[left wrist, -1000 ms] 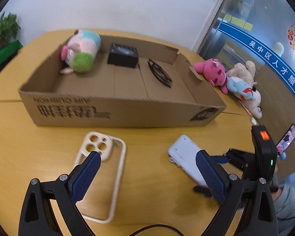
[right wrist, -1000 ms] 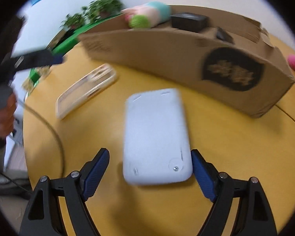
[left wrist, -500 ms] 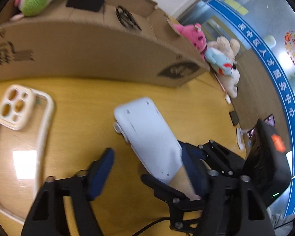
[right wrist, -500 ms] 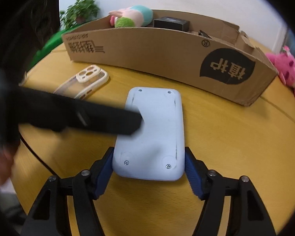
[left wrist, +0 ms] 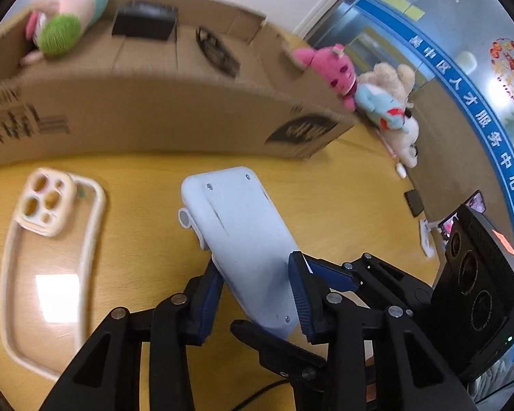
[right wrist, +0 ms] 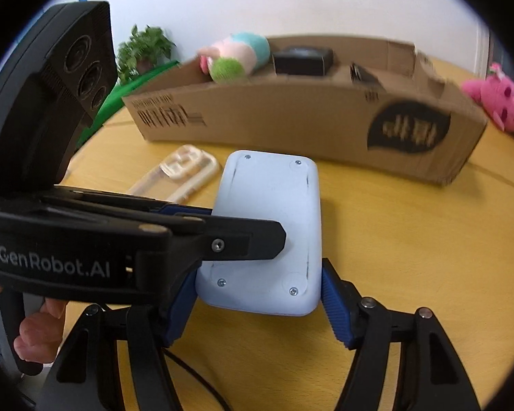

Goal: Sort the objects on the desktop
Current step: 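Lift the power bank and carry it over the cardboard box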

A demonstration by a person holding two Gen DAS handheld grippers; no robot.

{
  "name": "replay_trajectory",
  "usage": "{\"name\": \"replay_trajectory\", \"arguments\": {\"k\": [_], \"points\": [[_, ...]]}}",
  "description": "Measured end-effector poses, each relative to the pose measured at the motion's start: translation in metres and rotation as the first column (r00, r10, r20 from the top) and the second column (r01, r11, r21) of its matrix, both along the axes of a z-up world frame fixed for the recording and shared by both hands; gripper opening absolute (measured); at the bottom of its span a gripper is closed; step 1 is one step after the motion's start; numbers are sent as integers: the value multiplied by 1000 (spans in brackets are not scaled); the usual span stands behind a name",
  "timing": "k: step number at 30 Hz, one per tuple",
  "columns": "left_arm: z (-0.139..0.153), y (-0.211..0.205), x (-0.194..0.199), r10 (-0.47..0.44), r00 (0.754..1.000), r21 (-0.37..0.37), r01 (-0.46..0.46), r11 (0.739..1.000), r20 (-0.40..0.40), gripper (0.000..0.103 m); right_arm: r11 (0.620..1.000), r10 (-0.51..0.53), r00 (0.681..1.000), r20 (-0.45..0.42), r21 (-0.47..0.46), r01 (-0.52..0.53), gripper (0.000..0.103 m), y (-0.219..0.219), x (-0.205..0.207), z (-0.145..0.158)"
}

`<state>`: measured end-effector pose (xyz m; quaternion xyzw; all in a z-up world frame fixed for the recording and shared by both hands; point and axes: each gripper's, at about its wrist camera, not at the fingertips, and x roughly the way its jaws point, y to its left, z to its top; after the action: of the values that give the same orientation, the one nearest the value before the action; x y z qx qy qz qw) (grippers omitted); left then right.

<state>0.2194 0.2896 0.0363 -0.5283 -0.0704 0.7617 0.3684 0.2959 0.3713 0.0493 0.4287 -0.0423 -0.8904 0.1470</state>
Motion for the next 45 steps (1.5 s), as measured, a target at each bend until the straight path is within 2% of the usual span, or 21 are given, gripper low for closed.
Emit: {"name": "replay_trajectory", "arguments": {"k": [5, 11, 16, 22, 27, 30, 33, 35, 38, 42, 45], "points": [[56, -10, 0, -3, 991, 47, 9, 999, -137, 34, 1000, -5, 990, -139, 3, 5, 66, -2, 3, 45], [120, 0, -27, -19, 960, 62, 38, 997, -278, 34, 999, -26, 962, -271, 30, 35, 66, 1, -22, 100], [154, 10, -71, -33, 950, 107, 69, 992, -312, 34, 997, -54, 944, -325, 32, 68, 66, 10, -56, 137], [166, 27, -130, -52, 959, 136, 93, 986, -277, 32, 994, -83, 942, -326, 43, 102, 66, 23, -105, 156], [151, 45, -170, -74, 971, 105, 100, 989, -226, 32, 992, -103, 956, -273, 46, 120, 66, 34, -144, 146], [119, 63, -191, -94, 986, 73, 105, 992, -137, 32, 990, -125, 974, -189, 38, 134, 66, 46, -166, 122], [75, 84, -207, -103, 995, 34, 103, 994, -14, 32, 989, -146, 987, -64, 10, 147, 66, 66, -183, 85], [48, 97, -211, -115, 992, 15, 115, 993, 52, 32, 986, -167, 986, 19, 1, 167, 66, 79, -191, 60], [21, 110, -215, -143, 982, -1, 144, 990, 126, 32, 983, -185, 978, 96, 2, 185, 66, 94, -197, 33], [-6, 121, -222, -140, 959, -11, 147, 989, 247, 32, 975, -218, 958, 185, 11, 220, 66, 99, -197, 16], [-20, 128, -223, -139, 940, -34, 157, 987, 313, 33, 967, -254, 937, 240, 54, 248, 65, 97, -195, 4]]}}
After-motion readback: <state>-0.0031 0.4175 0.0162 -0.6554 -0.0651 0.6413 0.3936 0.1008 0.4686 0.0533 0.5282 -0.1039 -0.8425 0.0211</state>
